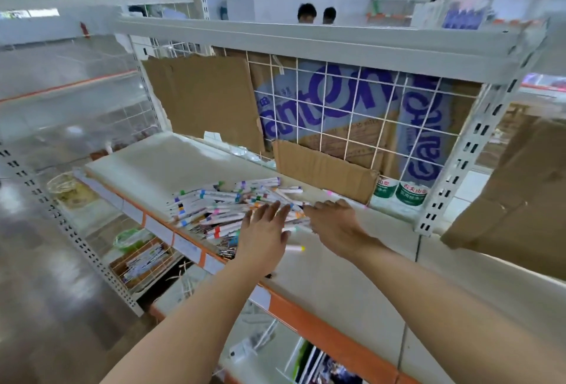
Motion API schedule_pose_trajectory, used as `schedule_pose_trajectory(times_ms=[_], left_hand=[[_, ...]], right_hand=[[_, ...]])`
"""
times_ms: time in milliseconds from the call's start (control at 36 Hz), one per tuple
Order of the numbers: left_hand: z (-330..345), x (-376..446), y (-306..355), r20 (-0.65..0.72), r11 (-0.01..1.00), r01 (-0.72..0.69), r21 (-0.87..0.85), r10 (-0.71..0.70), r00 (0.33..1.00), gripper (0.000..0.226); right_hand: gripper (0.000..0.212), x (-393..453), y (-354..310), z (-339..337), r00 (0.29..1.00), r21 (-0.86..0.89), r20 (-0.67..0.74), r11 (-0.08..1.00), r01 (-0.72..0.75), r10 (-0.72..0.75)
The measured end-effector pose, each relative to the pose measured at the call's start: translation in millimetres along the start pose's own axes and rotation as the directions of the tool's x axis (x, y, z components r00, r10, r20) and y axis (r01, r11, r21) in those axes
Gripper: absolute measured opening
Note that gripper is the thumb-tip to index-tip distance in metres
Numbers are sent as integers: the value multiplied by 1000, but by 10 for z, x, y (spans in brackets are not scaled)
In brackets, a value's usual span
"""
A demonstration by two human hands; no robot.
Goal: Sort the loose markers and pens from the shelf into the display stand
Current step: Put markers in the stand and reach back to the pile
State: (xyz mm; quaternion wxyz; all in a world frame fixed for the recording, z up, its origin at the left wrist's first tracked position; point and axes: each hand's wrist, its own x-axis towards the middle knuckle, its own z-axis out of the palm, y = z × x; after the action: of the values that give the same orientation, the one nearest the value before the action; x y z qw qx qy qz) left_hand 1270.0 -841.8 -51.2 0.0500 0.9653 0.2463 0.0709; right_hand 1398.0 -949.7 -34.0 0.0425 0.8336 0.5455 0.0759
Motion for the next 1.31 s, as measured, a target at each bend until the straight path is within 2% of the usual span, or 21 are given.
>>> schedule_pose_trajectory(times_ms=[111, 194, 250, 333, 417, 444, 500, 556, 611, 667, 722, 833, 972, 1139, 1222, 1306], left_hand=[[-6, 42, 147, -39, 999, -29, 14, 30, 999, 41], [-50, 77, 191, -62, 1000, -7, -29, 5, 998, 31], [-67, 83, 217, -78, 996, -28, -89, 21, 997, 27], [-68, 74, 287, -125, 969, -78, -234, 50, 991, 23], [-33, 89, 417, -106, 887, -82, -454, 38, 994, 19], [-14, 96, 474, -95, 858, -92, -505, 50, 994, 17], [23, 93, 606, -84, 823, -132, -553, 103, 991, 17], [44, 57, 742, -69, 799, -153, -581, 138, 988, 14], [80, 12, 864, -60, 760, -158, -630, 155, 986, 5], [101, -30, 979, -47, 745, -142, -651, 148, 988, 8], [121, -61, 1093, -51, 738, -144, -659, 147, 988, 11], [92, -128, 1343, -124, 725, -236, -647, 205, 971, 9], [76, -269, 1793, -170, 709, -271, -651, 212, 962, 15], [23, -662, 2504, -256, 629, -345, -696, 232, 938, 17], [8, -905, 2886, -296, 599, -385, -702, 246, 923, 14], [-6, -1140, 3252, -329, 559, -418, -716, 257, 909, 14]], right_hand=[[24, -27, -10, -171, 998, 230, 14, 971, -62, 60], [5, -91, -6, -288, 978, 459, 79, 864, -208, 193], [8, -145, 16, -329, 955, 581, 91, 764, -281, 282], [13, -263, 57, -339, 893, 772, 105, 531, -350, 437], [27, -415, 52, -329, 839, 943, 177, 155, -294, 515], [25, -466, 44, -327, 826, 961, 191, 72, -268, 530], [20, -568, 43, -316, 792, 967, 206, 3, -254, 575], [27, -683, 67, -288, 738, 962, 192, 26, -273, 647], [33, -819, 119, -249, 670, 940, 134, 121, -320, 731], [27, -967, 180, -212, 596, 900, 74, 204, -385, 799], [17, -1134, 256, -185, 517, 869, 19, 242, -432, 856], [15, -1540, 416, -186, 397, 791, -76, 298, -535, 915], [13, -2182, 547, -211, 320, 690, -208, 371, -622, 924], [8, -3067, 687, -284, 253, 608, -405, 465, -643, 879], [6, -3525, 776, -351, 224, 577, -457, 479, -662, 861], [23, -3980, 896, -444, 185, 564, -482, 465, -682, 856]])
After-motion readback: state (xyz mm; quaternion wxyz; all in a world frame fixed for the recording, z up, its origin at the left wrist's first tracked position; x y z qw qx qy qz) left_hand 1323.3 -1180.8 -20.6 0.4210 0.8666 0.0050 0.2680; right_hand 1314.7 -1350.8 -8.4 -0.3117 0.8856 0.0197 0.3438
